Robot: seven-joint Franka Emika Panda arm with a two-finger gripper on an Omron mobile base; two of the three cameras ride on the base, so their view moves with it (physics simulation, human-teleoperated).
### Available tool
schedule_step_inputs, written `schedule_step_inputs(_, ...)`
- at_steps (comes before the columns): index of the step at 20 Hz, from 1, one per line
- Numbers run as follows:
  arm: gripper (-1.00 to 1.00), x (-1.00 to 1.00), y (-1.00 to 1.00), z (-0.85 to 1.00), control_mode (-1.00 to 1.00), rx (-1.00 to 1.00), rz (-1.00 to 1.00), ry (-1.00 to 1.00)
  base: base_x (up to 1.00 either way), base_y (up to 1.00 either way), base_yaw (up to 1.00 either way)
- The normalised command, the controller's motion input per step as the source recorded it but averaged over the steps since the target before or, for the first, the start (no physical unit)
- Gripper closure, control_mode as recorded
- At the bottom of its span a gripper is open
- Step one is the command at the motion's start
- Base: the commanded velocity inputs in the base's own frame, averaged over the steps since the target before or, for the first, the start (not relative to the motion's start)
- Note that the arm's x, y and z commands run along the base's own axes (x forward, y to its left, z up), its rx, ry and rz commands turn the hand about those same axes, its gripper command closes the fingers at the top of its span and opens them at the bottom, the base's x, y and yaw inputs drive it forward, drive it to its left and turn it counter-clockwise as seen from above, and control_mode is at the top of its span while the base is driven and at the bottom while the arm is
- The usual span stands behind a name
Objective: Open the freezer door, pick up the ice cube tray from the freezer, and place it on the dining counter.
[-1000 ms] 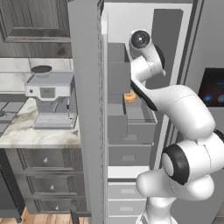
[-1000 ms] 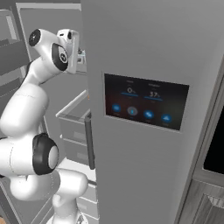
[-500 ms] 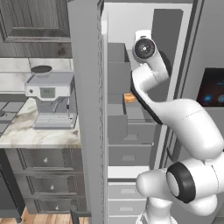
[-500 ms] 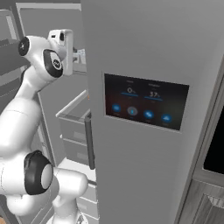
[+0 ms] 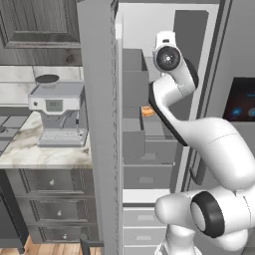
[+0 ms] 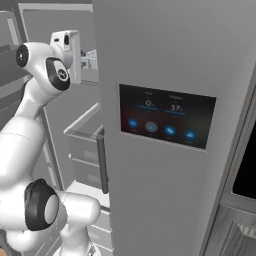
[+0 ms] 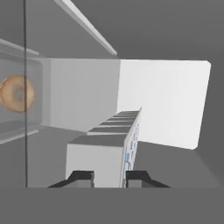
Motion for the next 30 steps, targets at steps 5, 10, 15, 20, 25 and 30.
schedule_step_inputs(5, 1.00, -0.43, 0.08, 0.19, -1.00, 0.00, 0.00, 0.00, 0.00, 0.00, 0.00)
schedule_step_inputs(10, 1.00, -0.59, 0.03, 0.04, -1.00, 0.00, 0.00, 0.00, 0.00, 0.00, 0.00)
schedule_step_inputs(15, 1.00, -0.65, 0.00, 0.00, -1.00, 0.00, 0.00, 0.00, 0.00, 0.00, 0.00)
schedule_step_inputs(20, 1.00, -0.66, 0.03, 0.00, -1.00, 0.00, 0.00, 0.00, 0.00, 0.00, 0.00)
schedule_step_inputs(25, 1.00, -0.54, 0.12, 0.00, -1.00, 0.00, 0.00, 0.00, 0.00, 0.00, 0.00)
schedule_step_inputs(30, 1.00, -0.55, 0.11, 0.00, -1.00, 0.00, 0.00, 0.00, 0.00, 0.00, 0.00)
